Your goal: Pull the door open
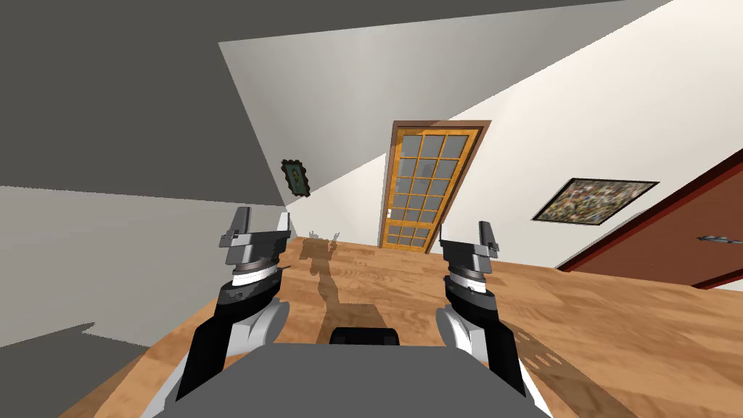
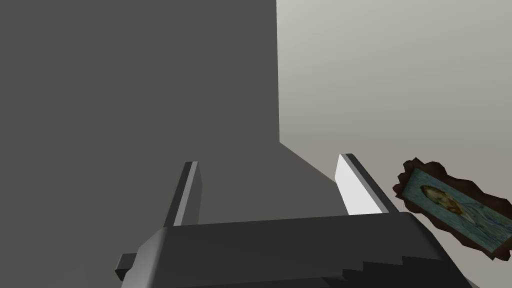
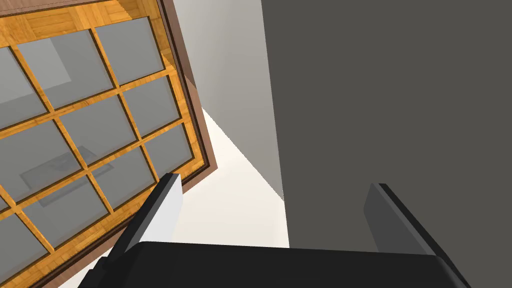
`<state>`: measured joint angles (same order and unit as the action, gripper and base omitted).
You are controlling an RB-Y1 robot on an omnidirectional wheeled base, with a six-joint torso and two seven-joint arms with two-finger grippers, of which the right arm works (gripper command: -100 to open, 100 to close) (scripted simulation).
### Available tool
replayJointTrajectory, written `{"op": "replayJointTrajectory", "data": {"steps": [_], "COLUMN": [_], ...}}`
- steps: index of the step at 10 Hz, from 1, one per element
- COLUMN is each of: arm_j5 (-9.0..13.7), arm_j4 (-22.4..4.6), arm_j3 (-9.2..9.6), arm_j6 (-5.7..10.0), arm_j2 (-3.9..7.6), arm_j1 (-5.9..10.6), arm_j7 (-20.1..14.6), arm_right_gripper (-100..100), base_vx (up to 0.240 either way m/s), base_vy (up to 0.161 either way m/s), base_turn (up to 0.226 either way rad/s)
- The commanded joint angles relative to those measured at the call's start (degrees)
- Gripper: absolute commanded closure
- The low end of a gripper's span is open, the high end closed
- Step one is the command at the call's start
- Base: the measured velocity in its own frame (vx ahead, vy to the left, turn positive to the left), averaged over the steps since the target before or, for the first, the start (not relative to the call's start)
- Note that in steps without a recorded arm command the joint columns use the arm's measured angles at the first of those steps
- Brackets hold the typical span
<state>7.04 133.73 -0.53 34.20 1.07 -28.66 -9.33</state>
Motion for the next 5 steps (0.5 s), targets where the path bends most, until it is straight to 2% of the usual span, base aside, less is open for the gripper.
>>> {"op": "replayJointTrajectory", "data": {"steps": [1,5], "arm_j5": [-0.24,-0.82], "arm_j4": [-1.33,-4.61], "arm_j3": [-0.11,-0.37], "arm_j6": [0.27,0.95], "arm_j2": [0.37,1.12], "arm_j1": [0.21,0.73], "arm_j7": [1.41,4.90], "arm_right_gripper": [-100,-100], "base_vx": [0.048,0.179], "base_vy": [-0.090,0.028], "base_turn": [0.025,-0.010]}}
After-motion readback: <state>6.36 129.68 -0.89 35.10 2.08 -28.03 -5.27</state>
